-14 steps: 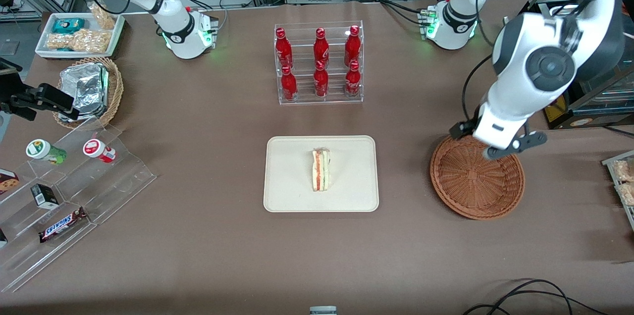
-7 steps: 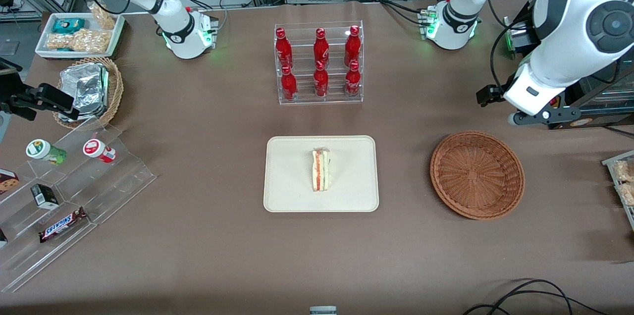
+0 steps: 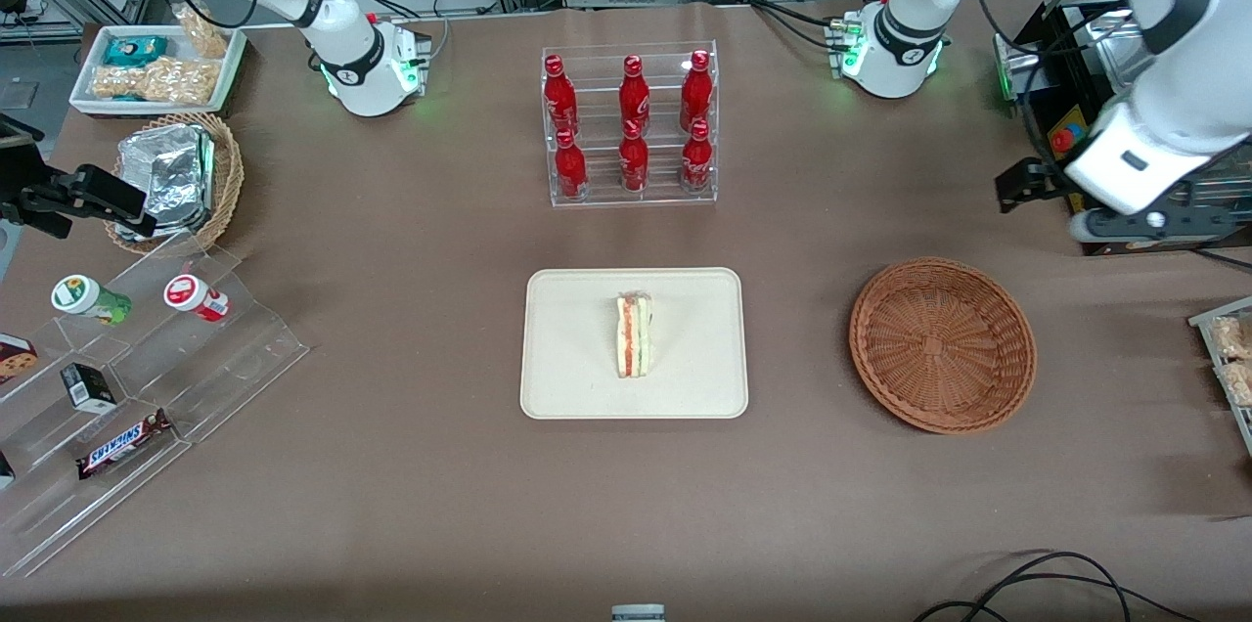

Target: Place sandwich from basket to tray

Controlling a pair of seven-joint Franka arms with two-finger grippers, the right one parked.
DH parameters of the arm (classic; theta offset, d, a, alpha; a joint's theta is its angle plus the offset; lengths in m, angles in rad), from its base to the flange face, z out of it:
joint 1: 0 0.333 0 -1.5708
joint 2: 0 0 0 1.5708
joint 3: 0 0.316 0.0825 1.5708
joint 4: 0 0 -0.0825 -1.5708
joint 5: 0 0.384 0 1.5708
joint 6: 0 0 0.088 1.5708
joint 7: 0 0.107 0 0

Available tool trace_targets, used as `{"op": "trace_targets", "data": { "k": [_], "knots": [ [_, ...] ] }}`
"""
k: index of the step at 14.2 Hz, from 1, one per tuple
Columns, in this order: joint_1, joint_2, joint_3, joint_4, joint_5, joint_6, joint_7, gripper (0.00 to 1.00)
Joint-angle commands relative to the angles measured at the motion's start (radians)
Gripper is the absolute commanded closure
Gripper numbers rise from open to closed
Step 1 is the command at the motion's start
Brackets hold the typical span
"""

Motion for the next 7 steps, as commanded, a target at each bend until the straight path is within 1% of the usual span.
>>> {"op": "trace_targets", "data": {
  "k": [1, 7],
  "knots": [
    [-0.039, 0.024, 0.043, 0.048, -0.005, 0.004, 0.040, 0.00],
    [-0.050, 0.052, 0.081, 0.082, -0.011, 0.004, 0.042, 0.00]
  ]
}}
